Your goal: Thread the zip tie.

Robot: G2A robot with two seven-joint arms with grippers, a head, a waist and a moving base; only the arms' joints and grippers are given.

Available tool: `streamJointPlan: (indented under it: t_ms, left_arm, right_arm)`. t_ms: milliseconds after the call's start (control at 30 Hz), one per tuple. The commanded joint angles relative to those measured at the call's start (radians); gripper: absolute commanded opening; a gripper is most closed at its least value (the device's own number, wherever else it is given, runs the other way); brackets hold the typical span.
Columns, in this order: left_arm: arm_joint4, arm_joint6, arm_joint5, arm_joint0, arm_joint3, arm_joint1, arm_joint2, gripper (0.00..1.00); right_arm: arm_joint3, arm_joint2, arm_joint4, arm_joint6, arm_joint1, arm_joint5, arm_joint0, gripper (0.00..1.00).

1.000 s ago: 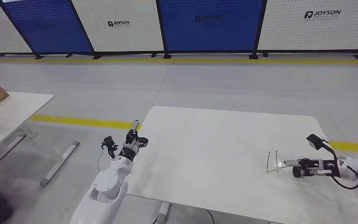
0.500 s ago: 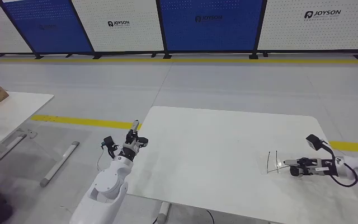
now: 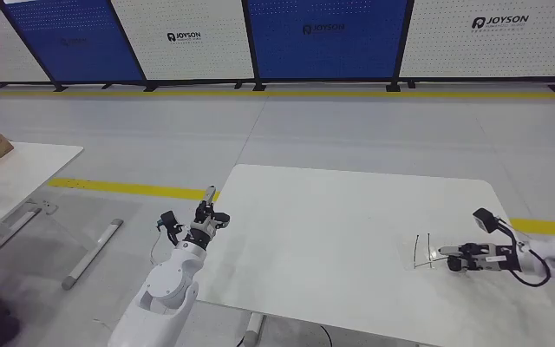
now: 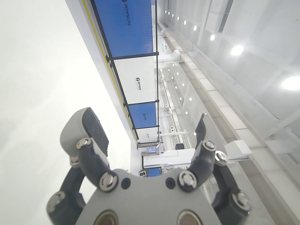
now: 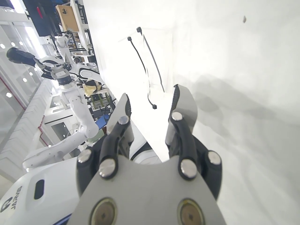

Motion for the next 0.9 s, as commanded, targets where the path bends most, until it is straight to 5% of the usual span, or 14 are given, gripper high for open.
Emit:
streamJointPlan:
  t_ms: [0, 300, 533, 867]
  left_arm:
    - [0.0, 0.0, 0.0, 0.0, 0.0, 0.0, 0.0, 1.0]
    - [0.0, 0.0, 0.0, 0.0, 0.0, 0.0, 0.0, 1.0]
    - [0.0, 0.0, 0.0, 0.0, 0.0, 0.0, 0.0, 1.0]
    - [0.0, 0.0, 0.0, 0.0, 0.0, 0.0, 0.0, 1.0]
  right_arm:
    - [0.009, -0.004, 0.004, 0.0, -0.003, -0.003, 0.004, 0.33]
    - [0.041, -0.022, 0.013, 0.0, -0.015, -0.011, 0.018, 0.23]
    - [0.056, -0.031, 0.021, 0.0, -0.02, -0.019, 0.025, 0.0]
    - [0.022, -0.038, 0.052, 0.0, -0.007, -0.024, 0.02, 0.0]
